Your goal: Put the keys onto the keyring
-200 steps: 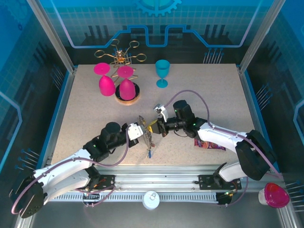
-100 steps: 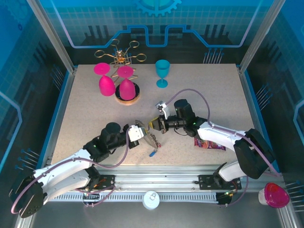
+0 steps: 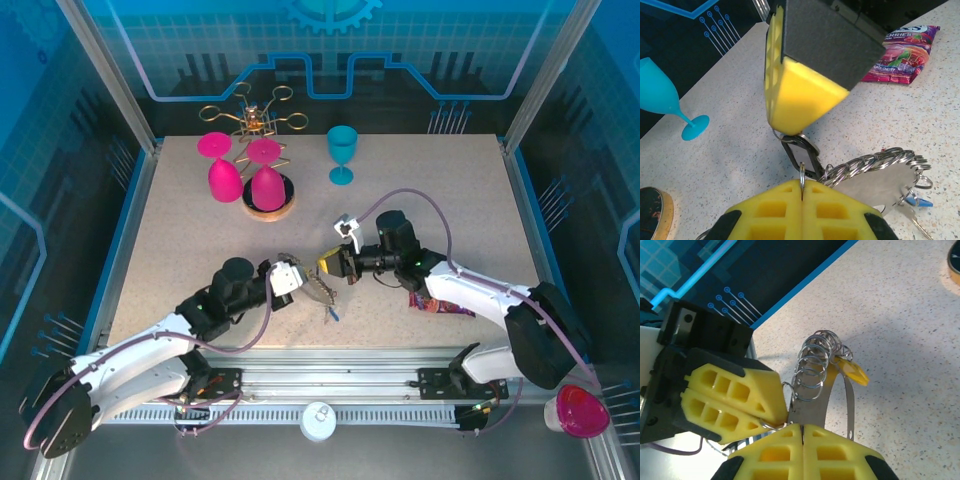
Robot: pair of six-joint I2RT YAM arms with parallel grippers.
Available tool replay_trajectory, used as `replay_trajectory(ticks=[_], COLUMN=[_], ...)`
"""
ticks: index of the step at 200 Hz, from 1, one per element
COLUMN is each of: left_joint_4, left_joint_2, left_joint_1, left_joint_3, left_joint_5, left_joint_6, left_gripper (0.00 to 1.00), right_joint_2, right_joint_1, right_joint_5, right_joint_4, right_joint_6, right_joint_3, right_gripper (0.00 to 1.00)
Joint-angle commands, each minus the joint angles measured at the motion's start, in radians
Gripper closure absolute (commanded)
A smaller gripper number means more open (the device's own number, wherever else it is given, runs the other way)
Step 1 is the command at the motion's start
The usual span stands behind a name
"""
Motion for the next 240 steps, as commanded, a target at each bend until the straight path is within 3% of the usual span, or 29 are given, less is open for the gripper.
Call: replay_trajectory(ticks=[1, 121, 240], left_joint_4=[0.060, 0.066, 0.064], left_joint_2=[0.002, 0.009, -0.002], left_joint_1=[-0.003, -0.003, -0.003], left_joint_3=[0.006, 0.008, 0.000], left_joint_5=[-0.007, -0.003, 0.067], left_joint_6=[-0.006, -0.012, -0.012], left_gripper=[1.00, 1.00, 1.00], right_joint_2=[0.014, 0.074, 0.109], right_joint_1=[0.007, 0.022, 0.013], right_joint_5=[-0.064, -0.099, 0.002], right_joint_4=[0.005, 0.072, 0.085], right_joint_6=[-0.012, 0.024, 0.066], right_joint_3=[0.004, 0.022, 0.044], right_gripper=[1.00, 1.00, 1.00])
